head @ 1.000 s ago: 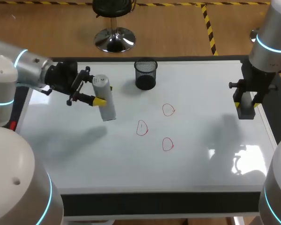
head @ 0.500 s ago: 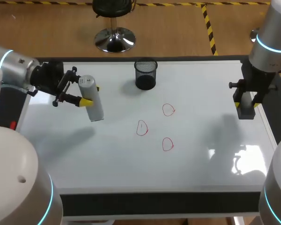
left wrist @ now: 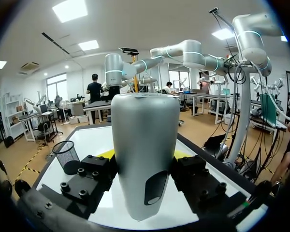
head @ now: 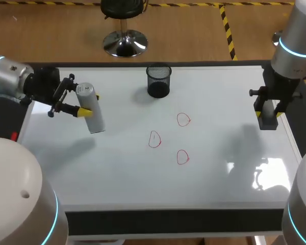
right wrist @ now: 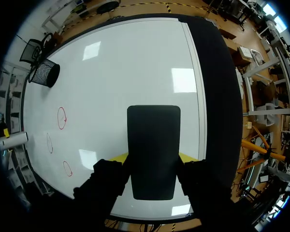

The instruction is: Pick up the inspection probe, press it on each red-marked spot on the whiteboard one by one, put down the probe, pick up the eraser, and wipe off all the red marks.

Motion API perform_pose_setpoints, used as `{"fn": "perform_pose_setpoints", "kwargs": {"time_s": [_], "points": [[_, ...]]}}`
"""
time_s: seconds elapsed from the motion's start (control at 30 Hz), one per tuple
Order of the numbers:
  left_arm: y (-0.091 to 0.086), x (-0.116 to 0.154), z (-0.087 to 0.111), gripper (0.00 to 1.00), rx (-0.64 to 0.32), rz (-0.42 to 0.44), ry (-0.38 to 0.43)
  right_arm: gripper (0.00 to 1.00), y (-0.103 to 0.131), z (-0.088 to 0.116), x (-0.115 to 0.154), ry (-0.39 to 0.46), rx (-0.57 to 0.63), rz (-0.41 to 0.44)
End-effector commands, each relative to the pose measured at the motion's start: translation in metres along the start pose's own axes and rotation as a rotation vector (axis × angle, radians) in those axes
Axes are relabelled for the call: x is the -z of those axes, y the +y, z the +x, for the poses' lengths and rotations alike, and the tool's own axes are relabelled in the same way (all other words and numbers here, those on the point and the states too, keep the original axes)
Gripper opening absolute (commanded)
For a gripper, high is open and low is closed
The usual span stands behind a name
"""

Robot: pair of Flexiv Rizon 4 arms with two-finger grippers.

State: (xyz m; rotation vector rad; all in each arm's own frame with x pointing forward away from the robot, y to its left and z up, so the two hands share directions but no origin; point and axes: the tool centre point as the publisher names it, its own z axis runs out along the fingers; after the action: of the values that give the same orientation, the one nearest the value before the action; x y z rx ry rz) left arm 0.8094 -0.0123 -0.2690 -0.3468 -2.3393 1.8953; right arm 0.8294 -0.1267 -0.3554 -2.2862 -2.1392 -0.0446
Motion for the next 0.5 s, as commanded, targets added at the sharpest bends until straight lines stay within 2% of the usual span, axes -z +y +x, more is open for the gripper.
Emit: {"fn": "perform_pose_setpoints", "kwargs": {"time_s": [0.03,0.5], "points": [[-0.002,0.008,0.008,0.0,-0.003,-0.002,-0.012,0.0,0.0,-0.001,0.001,0.0,0.001,0.0],[-0.001,0.032,0.025,0.0,0.007,-0.016,-0.043,0.0,0.0,-0.001,0.001,0.0,0.001,0.0]]}}
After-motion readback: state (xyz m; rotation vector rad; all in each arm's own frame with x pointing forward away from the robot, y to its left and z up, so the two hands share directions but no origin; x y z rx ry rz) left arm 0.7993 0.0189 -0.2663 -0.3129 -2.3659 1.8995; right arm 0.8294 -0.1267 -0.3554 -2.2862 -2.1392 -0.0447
